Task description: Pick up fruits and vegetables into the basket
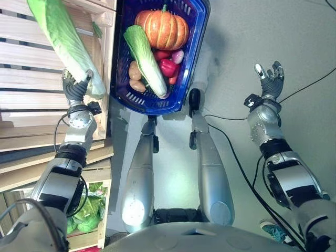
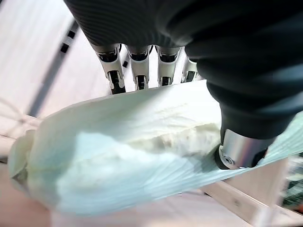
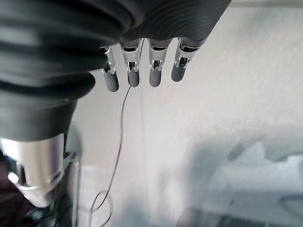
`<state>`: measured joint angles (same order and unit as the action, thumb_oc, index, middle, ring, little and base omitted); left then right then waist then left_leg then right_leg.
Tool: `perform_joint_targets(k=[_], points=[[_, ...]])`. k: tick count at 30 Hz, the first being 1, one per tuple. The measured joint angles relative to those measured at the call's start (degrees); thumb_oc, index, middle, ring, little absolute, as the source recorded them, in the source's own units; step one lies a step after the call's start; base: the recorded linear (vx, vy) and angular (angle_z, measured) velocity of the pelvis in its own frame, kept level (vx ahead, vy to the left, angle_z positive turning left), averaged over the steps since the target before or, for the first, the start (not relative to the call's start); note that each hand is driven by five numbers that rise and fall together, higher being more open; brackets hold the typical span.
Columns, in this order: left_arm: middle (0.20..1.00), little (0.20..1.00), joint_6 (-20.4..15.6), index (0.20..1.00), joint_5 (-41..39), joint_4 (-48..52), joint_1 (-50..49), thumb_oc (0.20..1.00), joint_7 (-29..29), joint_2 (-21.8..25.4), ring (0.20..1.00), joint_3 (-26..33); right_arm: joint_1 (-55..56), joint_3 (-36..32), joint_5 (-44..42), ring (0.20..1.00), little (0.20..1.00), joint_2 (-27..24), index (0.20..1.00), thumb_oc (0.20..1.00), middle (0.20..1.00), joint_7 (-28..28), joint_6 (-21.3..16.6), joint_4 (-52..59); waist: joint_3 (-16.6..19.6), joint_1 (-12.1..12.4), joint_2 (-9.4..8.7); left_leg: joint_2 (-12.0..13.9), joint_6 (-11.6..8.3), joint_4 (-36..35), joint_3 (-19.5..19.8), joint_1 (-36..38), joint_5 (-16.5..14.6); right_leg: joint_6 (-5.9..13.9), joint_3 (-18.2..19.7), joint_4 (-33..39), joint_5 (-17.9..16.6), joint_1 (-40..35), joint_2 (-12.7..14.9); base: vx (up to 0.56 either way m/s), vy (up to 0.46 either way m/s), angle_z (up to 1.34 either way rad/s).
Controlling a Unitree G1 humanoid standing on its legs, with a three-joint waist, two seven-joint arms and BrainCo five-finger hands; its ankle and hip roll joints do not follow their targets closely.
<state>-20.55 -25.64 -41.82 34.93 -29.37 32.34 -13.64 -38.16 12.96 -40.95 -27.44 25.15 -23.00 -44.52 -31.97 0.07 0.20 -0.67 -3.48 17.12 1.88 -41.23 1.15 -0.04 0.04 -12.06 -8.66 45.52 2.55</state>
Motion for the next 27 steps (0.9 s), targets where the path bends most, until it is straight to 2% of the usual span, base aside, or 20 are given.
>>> perform_joint_targets(k=[3,9,13,22,27], points=[[0.2,0.2,-1.1,0.2,3.4,6.1,0.0,0.2,0.6,0.1,0.2,0.0,0.7,-0.4,1.8,1.0,1.0,0.1,1.0,1.0,1.0,0.4,0.0,4.1,0.0,0.0,0.0,-0.2,0.12,-0.5,0.0,0.3,0.4,0.0,-0.1,-0.1,0.0,-0.1,0.3,0.01,-0.011,0.05],[0.2,0.2,-2.5,0.2,9.0,19.3,-0.1,0.2,5.9,0.5,0.2,-0.6,4.3,-1.4,4.6,1.0,1.0,1.2,1.0,1.0,1.0,0.0,-0.1,15.7,0.0,-0.4,0.04,-0.3,0.21,-0.8,-0.1,1.3,0.5,0.09,-0.1,0.0,0.1,-0.9,0.5,0.01,0.002,-0.01],[0.2,0.2,-3.4,0.2,11.5,22.2,-0.3,0.2,8.6,1.1,0.2,-1.6,6.3,-1.4,6.3,1.0,1.0,1.8,1.0,1.0,1.0,-1.9,-0.1,21.0,0.0,-0.7,0.04,-0.2,0.11,-0.8,-0.1,1.4,0.5,0.09,0.2,0.1,0.1,-0.9,0.3,0.01,0.007,-0.02],[0.2,0.2,-3.4,0.2,15.7,26.8,-1.8,0.2,14.3,5.0,0.2,-3.0,8.9,-1.3,6.5,1.0,1.0,1.8,1.0,1.0,1.0,-10.5,0.1,31.8,0.0,-1.6,0.05,-0.2,0.11,-0.9,-0.4,1.4,0.4,0.09,0.6,0.1,0.1,-0.8,0.1,0.0,0.001,0.0],[0.2,0.2,-2.9,0.2,19.7,30.0,-1.5,0.2,17.9,7.4,0.2,-5.4,9.2,0.1,4.9,1.0,1.0,1.7,1.0,1.0,1.0,-16.3,1.9,34.7,0.0,-1.8,0.05,-0.2,0.1,-0.9,-0.5,1.5,0.4,0.1,0.6,0.1,0.1,-0.8,0.1,0.0,0.0,0.0]])
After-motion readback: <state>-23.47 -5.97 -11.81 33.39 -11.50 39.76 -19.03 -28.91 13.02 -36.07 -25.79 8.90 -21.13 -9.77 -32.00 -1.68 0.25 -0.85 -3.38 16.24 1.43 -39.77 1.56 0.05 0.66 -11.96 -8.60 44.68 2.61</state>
